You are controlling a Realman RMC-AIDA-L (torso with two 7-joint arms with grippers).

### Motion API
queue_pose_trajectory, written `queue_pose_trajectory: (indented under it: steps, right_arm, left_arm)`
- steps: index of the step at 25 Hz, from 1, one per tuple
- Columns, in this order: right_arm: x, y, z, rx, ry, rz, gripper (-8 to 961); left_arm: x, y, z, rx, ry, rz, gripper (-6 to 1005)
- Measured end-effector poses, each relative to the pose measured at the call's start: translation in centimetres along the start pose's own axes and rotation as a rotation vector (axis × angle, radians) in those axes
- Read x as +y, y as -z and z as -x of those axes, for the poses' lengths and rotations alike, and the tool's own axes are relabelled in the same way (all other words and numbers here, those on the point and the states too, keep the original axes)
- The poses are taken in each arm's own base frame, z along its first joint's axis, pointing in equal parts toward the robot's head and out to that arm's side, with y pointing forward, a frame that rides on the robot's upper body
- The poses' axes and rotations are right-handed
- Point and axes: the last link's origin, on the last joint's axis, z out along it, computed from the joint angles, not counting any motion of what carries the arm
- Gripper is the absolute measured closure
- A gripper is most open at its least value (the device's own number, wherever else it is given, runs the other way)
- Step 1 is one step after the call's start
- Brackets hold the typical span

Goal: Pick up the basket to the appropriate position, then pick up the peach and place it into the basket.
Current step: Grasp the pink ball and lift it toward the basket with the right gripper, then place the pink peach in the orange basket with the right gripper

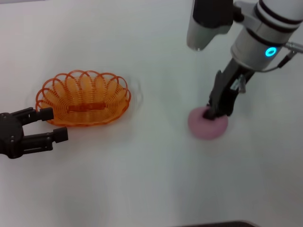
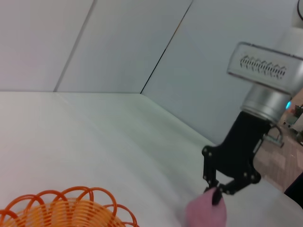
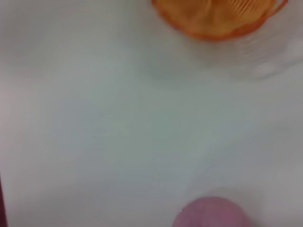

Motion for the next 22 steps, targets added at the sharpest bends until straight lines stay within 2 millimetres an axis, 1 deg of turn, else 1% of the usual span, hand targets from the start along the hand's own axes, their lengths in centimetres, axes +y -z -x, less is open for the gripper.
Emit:
queue_pose_trajectory:
  steps: [3,6,8,11,13,15,18,20,22]
  right_arm:
    - [-0.3,1.5,1.0,-0.09,0.01,-0.024,852]
    - [-0.3,3.6,2.5,-0.223,0.031,-0.047,878]
    - [-0.3,4.7,3.5,-0.292,0.049,-0.068,890]
    - [-0.2,5.8,5.1,-0.365,0.082,-0.105,908]
    - [-0.1,6.4,6.5,-0.411,0.108,-0.12,901]
    - [0.1,6.6,7.6,-0.451,0.128,-0.126,894]
    - [0.3,6.0,9.2,-0.488,0.154,-0.125,883]
    - [0.3,5.2,10.1,-0.491,0.162,-0.13,876]
    - [0.3,3.8,10.8,-0.478,0.162,-0.127,869]
  left_arm:
    - [0.0,0.0,0.1,-0.004,0.003,0.0,92]
    - [0.0,0.0,0.1,-0.006,0.006,0.001,92]
    - [0.0,-0.1,0.0,-0.007,0.009,0.003,92]
    - [0.1,-0.2,0.0,-0.015,0.008,0.011,92]
    - [0.1,-0.3,0.0,-0.02,0.007,0.016,92]
    - [0.1,-0.4,-0.1,-0.022,0.008,0.018,92]
    - [0.1,-0.4,-0.1,-0.023,0.008,0.019,92]
    - [0.1,-0.5,-0.2,-0.023,0.007,0.02,92]
    - [0.1,-0.5,-0.2,-0.023,0.006,0.021,92]
